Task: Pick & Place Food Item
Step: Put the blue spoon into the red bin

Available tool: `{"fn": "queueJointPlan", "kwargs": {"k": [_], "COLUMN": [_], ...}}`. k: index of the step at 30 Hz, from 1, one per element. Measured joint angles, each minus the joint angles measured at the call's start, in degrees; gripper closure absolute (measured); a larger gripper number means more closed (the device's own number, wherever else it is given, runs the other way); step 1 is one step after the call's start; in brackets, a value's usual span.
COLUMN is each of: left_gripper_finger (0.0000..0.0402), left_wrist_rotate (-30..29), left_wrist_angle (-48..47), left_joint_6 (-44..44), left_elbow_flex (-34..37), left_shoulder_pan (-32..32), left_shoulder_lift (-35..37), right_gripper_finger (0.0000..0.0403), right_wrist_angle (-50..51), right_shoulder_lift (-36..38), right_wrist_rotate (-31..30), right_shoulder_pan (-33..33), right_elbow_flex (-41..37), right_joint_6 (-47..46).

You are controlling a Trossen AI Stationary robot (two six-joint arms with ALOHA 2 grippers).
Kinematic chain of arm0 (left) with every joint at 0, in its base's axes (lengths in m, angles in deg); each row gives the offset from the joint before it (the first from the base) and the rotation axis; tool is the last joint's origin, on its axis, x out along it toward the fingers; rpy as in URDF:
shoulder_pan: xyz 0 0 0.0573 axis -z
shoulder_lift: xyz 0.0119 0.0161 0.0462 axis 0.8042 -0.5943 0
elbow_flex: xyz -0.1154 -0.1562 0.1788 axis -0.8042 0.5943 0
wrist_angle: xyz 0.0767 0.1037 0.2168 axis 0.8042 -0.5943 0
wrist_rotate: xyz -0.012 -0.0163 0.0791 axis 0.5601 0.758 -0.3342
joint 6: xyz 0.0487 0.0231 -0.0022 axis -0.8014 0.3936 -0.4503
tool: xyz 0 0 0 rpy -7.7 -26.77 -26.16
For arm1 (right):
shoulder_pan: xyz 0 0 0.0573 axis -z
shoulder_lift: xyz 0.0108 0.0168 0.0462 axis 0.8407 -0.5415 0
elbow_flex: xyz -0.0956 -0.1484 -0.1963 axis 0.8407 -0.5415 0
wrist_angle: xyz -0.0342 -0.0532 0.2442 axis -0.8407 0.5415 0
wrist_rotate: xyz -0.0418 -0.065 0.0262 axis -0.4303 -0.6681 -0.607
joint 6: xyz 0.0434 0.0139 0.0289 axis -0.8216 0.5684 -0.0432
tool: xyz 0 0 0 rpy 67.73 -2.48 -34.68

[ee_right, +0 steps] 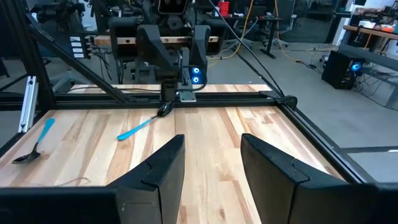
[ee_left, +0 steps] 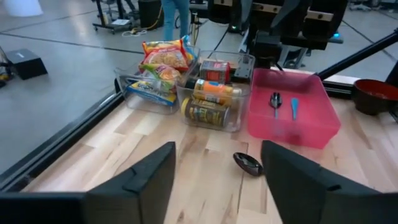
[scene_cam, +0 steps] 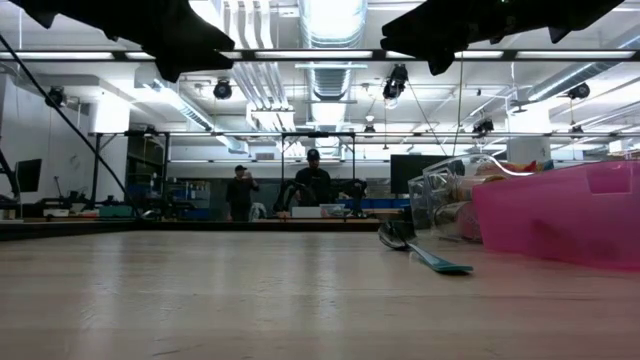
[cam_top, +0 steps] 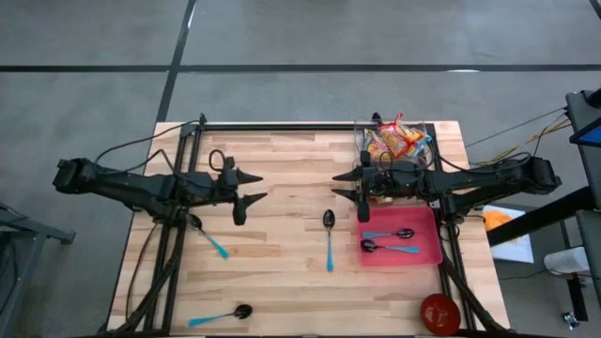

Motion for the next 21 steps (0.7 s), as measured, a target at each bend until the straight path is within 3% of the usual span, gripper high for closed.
{"fn": "queueJointPlan", "kwargs": {"k": [7, 21], "left_gripper_finger": [0.0124, 0.0121], "left_wrist_rotate": [1.3, 1.2], "left_wrist_angle": [-0.2, -0.6], "left_joint_6": [0.2, 0.2], "left_elbow_flex": [0.1, 0.1], "left_shoulder_pan": [0.0, 0.0], "left_shoulder_lift": [0.0, 0.0], "right_gripper_finger": [0.0247, 0.0247], "right_wrist_angle": [0.0, 0.0], "right_shoulder_lift": [0.0, 0.0], "right_wrist_rotate": [0.0, 0.0], "right_shoulder_pan": [0.0, 0.0], "right_elbow_flex": [0.0, 0.0], "right_joint_6": [0.0, 0.0]}}
